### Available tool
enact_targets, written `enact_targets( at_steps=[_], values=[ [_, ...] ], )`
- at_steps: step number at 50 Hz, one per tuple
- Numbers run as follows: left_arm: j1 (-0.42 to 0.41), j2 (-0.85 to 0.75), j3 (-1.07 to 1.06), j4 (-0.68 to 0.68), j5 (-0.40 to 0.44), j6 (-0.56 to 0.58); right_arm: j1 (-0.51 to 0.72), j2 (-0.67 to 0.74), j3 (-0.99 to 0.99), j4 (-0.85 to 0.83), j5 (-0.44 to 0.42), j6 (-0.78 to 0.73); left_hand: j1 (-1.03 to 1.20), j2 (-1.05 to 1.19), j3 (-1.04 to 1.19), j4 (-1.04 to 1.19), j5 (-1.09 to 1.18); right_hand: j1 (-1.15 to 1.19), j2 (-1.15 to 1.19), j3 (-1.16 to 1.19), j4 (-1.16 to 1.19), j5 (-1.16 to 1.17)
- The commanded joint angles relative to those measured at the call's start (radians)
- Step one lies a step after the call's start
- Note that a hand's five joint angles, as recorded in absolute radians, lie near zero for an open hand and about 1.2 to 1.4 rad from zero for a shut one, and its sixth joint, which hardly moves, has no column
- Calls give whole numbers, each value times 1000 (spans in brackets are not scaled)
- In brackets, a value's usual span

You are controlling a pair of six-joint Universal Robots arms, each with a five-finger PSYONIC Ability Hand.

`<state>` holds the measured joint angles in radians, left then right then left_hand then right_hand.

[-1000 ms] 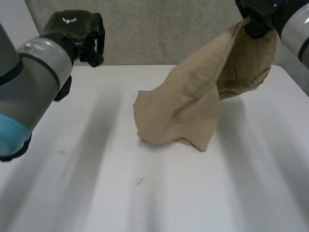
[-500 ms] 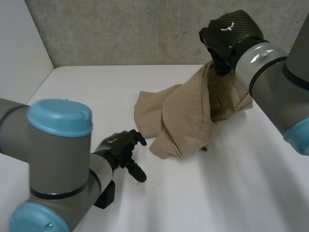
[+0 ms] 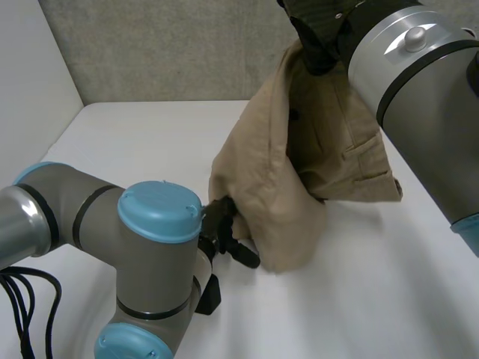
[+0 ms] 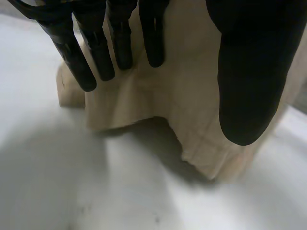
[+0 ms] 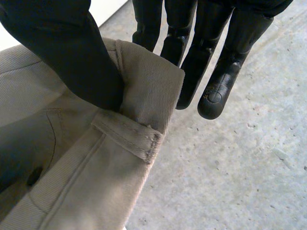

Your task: Fold the shorts.

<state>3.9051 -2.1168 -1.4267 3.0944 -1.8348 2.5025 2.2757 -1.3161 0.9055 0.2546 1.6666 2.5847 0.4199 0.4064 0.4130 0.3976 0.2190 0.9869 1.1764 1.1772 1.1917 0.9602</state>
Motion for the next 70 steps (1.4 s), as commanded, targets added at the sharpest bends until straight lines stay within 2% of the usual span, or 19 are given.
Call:
enact_targets(
  at_steps=[1, 5, 15, 17, 18, 20, 21, 25, 32, 33, 37, 38, 41, 42, 46, 53, 60, 65, 70],
  values=[
    [0, 21, 6, 29, -60, -36, 28, -11, 6, 0, -1, 28, -21, -8, -15, 1, 5, 409, 220, 219, 205, 262],
    [-3, 20, 11, 26, -54, -48, 24, -20, 6, -1, -2, 37, -39, -26, -32, -17, -13, 409, 220, 219, 205, 262],
    [-16, 23, -14, 21, 34, -91, 16, -14, 13, -9, -4, 38, -39, -26, -32, -17, -13, 409, 220, 219, 205, 262],
    [-18, 23, -11, 20, 28, -85, 18, -12, 13, -11, -2, 40, 63, 76, 70, 85, 89, 409, 220, 219, 205, 262],
    [-18, 21, -8, 20, 23, -85, 19, -12, 15, -11, -1, 40, 328, 342, 335, 351, 355, 409, 220, 219, 205, 262],
    [-20, 17, -5, 23, 14, -85, 21, -14, 15, -12, 5, 41, 684, 698, 691, 707, 711, 409, 220, 219, 205, 262],
    [-20, 11, -3, 29, 2, -85, 21, -14, 15, -12, 5, 41, 933, 947, 940, 955, 960, 409, 220, 219, 205, 262],
    [-18, -3, 6, 27, -32, -85, 16, -17, 18, -17, 5, 60, 976, 990, 983, 999, 1003, 409, 220, 219, 205, 262],
    [33, 37, 2, 17, -32, -50, -22, -22, 46, -18, 4, 72, 976, 990, 983, 999, 1003, 409, 220, 219, 205, 262],
    [45, 58, 0, 12, -32, -33, -30, -22, 49, -14, 4, 68, 976, 990, 983, 999, 1003, 409, 220, 219, 205, 262],
    [129, 191, -12, -13, -30, 159, -97, -22, 73, -9, -7, 41, 976, 990, 983, 999, 1003, 409, 220, 219, 205, 262],
    [160, 242, -3, -20, -27, 258, -110, -22, 78, -9, -8, 38, 976, 990, 983, 999, 1003, 409, 220, 219, 205, 262],
    [200, 317, 14, -26, -17, 419, -136, -23, 90, -9, -11, 31, 976, 990, 983, 999, 1003, 409, 220, 219, 205, 262],
    [226, 372, 40, -30, 2, 528, -140, -23, 90, -9, -11, 28, 976, 990, 983, 999, 1003, 409, 220, 219, 205, 262],
    [269, 486, 126, -71, 66, 735, -150, -26, 92, -5, -10, 8, 976, 990, 983, 999, 1003, 409, 220, 219, 205, 262],
    [335, 560, 274, -193, 144, 883, -179, -51, 104, 57, -10, -61, 976, 990, 983, 999, 1003, 409, 220, 219, 205, 262],
    [350, 525, 252, -306, 178, 958, -203, -41, 148, 150, -14, -101, 976, 990, 983, 999, 1003, 409, 220, 219, 205, 262],
    [342, 379, 160, -304, 175, 1004, -217, 18, 171, 189, -47, -106, 976, 990, 983, 999, 1003, 409, 220, 219, 205, 262],
    [342, 197, 192, -269, 167, 1016, -222, 124, 164, 192, -82, -107, 976, 990, 983, 999, 1003, 409, 220, 219, 205, 262]
  ],
)
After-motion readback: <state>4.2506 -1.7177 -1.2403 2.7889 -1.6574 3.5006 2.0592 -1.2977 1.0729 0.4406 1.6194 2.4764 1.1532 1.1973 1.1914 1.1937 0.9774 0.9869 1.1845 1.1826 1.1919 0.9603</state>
